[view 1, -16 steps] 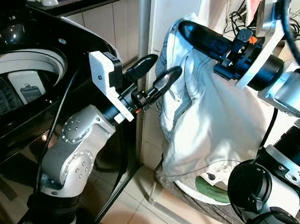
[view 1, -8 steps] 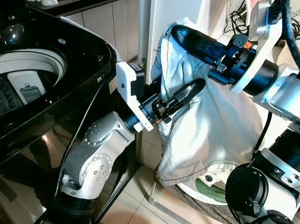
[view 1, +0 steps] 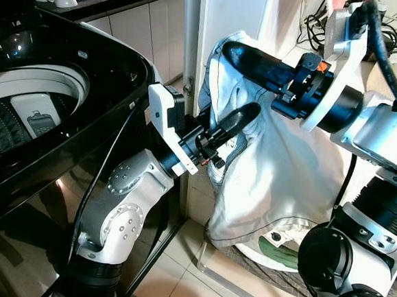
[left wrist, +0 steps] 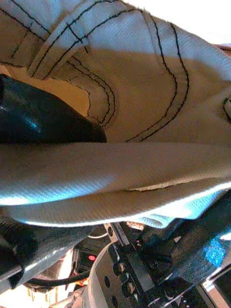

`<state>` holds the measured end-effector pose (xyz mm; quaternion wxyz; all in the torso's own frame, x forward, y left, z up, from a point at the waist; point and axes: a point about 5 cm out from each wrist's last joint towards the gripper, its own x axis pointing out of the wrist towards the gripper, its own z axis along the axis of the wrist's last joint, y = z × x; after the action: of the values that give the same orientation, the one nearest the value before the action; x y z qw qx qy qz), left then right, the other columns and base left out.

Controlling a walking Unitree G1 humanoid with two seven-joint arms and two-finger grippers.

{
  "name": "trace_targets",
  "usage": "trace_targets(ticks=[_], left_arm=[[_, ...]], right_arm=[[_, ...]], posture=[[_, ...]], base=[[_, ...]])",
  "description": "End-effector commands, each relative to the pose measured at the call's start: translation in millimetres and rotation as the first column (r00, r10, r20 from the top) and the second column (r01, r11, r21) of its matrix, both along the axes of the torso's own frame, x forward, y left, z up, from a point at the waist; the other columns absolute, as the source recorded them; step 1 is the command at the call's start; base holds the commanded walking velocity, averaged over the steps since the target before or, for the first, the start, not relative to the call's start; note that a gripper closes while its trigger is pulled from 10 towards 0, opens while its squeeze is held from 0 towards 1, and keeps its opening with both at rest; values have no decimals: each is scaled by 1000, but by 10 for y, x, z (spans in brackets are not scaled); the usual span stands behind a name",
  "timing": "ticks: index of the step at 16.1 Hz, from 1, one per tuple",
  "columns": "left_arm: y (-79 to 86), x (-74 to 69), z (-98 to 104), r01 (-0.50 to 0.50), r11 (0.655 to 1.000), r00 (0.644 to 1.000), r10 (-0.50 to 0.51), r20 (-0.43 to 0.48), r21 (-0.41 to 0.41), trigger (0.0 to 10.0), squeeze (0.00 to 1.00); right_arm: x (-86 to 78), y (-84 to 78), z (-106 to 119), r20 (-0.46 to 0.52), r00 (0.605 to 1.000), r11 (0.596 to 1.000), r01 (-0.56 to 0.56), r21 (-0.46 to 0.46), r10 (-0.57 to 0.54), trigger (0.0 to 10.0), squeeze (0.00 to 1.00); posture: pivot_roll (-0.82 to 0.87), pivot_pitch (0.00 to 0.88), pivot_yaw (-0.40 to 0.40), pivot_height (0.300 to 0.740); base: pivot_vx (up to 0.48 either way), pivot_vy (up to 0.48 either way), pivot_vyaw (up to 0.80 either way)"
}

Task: Clothes washing

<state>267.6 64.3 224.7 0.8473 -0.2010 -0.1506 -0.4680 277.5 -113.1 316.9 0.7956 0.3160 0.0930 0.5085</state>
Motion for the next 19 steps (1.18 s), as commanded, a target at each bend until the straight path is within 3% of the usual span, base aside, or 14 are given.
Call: trace_targets(ticks=[1, 7, 8, 9, 10, 11, 14, 16, 17, 18, 19], left_arm=[[7, -4, -9, 10, 1000, 1000, -10, -4, 2, 0, 0], [107, 61, -12, -81, 997, 997, 81, -9, -4, 0, 0], [127, 70, -9, -94, 996, 996, 94, -7, -7, 0, 0], [146, 80, -4, -109, 994, 994, 109, -6, -9, 0, 0], [184, 98, 13, -136, 991, 991, 136, 2, -13, 0, 0], [233, 127, 34, -173, 985, 985, 173, 5, -20, 0, 0], [444, 207, 115, -306, 952, 951, 306, 37, -9, 0, 0], [619, 242, 202, -420, 907, 906, 417, 75, 21, 0, 0], [738, 261, 265, -492, 870, 868, 487, 96, 36, 0, 0], [926, 288, 389, -607, 793, 790, 595, 144, 50, 0, 0], [1129, 322, 544, -743, 664, 663, 715, 221, 84, 0, 0]], right_arm=[[-48, 27, 59, 37, 999, 1000, -14, 10, 13, 0, 0], [-56, 23, 60, 31, 999, 1000, 21, -4, -21, 0, 0], [-69, 21, 65, 31, 999, 1000, 23, -6, -22, 0, 380], [-75, 16, 68, 31, 999, 1000, 24, -6, -24, 2627, 910], [-81, 7, 74, 38, 999, 1000, 25, -13, -25, 7961, 1000], [-82, 2, 84, 41, 999, 999, 31, -14, -30, 10000, 1000], [-57, -89, 138, 63, 992, 994, 112, -17, -111, 10000, 1000], [-15, -239, 173, 110, 958, 958, 275, -79, -266, 10000, 1000], [12, -340, 194, 172, 909, 903, 405, -142, -381, 10000, 1000], [55, -467, 216, 252, 822, 805, 560, -194, -511, 10000, 1000], [79, -569, 282, 348, 710, 719, 683, -129, -612, 10000, 1000]], posture=[[-64, 0, 20, 740], [-60, 0, 24, 740], [-59, 0, 23, 740], [-59, 0, 23, 740], [-59, 0, 22, 740], [-59, 0, 22, 740], [-54, 0, 20, 740], [-50, 0, 19, 740], [-49, 0, 19, 740], [-43, 0, 17, 740], [-36, 0, 13, 740]], base=[[0, 0, 0], [0, 0, 0], [0, 0, 0], [0, 0, 0], [0, 0, 0], [0, 0, 0], [0, 0, 0], [0, 0, 0], [0, 0, 0], [0, 0, 0], [0, 0, 0]])
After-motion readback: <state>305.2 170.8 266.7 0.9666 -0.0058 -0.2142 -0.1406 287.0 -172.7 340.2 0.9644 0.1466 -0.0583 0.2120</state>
